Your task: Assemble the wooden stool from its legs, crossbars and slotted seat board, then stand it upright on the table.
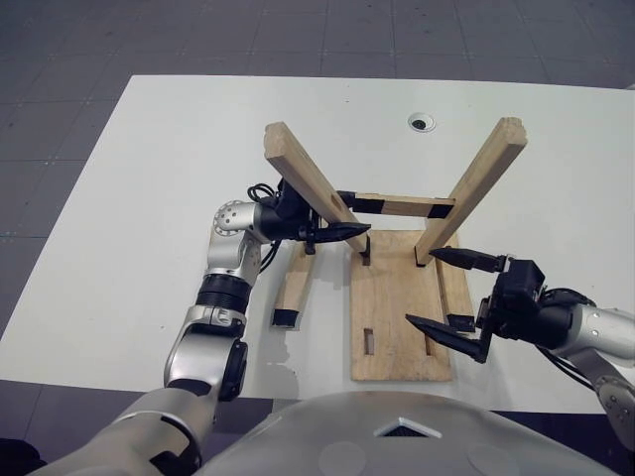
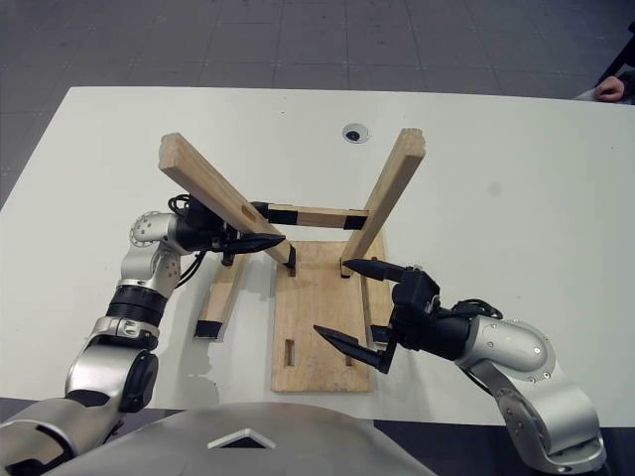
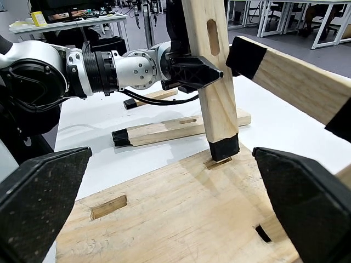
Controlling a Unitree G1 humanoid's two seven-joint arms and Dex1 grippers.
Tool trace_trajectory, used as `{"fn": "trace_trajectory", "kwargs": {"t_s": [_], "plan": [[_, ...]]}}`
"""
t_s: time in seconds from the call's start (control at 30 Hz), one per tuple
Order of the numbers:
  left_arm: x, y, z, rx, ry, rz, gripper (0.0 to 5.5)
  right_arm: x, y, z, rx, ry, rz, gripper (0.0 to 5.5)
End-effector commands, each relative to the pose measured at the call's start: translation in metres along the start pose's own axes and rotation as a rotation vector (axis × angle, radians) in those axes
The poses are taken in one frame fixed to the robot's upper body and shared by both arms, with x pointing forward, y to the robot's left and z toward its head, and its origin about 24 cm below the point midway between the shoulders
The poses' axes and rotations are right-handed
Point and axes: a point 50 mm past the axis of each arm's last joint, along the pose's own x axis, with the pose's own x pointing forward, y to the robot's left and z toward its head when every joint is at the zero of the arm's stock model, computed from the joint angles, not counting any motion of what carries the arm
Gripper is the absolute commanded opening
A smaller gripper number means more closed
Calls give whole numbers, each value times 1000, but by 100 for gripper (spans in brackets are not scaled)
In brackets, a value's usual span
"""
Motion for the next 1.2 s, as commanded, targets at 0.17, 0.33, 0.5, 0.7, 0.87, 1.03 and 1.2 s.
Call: {"fn": "trace_trajectory", "kwargs": {"t_s": [0.17,0.33,0.5,0.7,0.87,1.03,1.2], "plan": [[-7,-1,-5,-8,45,9,205,0,0,4,-24,0,-6,550],[-11,-2,-5,-9,59,8,205,-1,0,4,-27,-1,-11,550],[-15,-7,-5,-5,76,4,205,-1,-1,7,-35,-5,-29,550],[-15,-13,-1,33,76,14,205,-2,0,7,-42,-7,-42,550],[-17,-18,-10,24,86,46,205,-2,-1,8,-46,-9,-47,550],[-15,-15,-17,35,97,118,205,-1,-2,8,-51,-10,-55,550],[-18,-15,-29,29,129,176,205,-1,-2,9,-56,-13,-66,550]]}}
